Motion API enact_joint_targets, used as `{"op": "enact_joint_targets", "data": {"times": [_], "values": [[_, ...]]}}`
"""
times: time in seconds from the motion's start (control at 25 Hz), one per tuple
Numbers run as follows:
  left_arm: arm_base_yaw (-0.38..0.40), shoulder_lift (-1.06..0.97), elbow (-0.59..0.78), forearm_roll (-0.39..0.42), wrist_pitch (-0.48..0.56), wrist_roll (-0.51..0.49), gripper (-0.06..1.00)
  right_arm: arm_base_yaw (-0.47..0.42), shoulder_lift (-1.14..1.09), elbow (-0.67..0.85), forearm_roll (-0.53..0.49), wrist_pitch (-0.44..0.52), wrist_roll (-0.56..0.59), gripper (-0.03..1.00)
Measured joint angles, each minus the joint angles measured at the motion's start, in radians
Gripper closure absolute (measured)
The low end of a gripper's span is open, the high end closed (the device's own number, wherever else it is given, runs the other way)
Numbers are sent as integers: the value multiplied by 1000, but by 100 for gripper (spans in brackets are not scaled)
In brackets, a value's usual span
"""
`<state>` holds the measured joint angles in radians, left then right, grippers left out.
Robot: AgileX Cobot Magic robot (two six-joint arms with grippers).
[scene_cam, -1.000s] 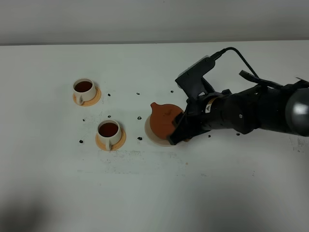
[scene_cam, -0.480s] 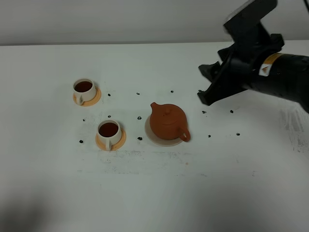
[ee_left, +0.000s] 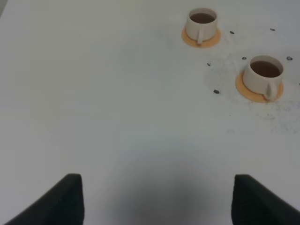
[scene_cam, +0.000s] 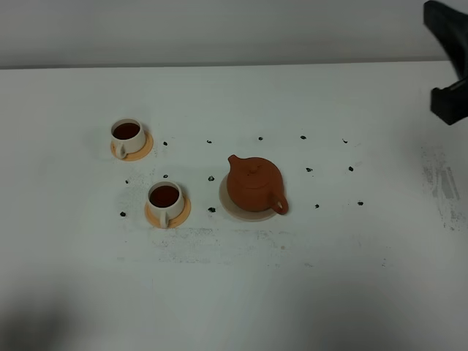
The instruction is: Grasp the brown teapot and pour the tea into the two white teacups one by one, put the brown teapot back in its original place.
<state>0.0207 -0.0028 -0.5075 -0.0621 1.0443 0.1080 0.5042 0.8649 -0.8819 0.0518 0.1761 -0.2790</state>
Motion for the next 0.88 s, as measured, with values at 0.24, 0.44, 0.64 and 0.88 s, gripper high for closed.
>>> {"op": "enact_joint_targets", "data": {"times": [0.24, 0.44, 0.64, 0.88], "values": [[0, 0, 0, 0, 0, 0, 28, -50, -208, 0, 0, -8, 0, 50], [0, 0, 0, 0, 0, -1, 28, -207, -358, 0, 14, 28, 22, 50], [0, 0, 0, 0, 0, -1, 28, -371, -504, 1, 5, 518, 43, 50], [0, 0, 0, 0, 0, -1, 28, -457, -625, 132, 32, 823, 56, 50]]}}
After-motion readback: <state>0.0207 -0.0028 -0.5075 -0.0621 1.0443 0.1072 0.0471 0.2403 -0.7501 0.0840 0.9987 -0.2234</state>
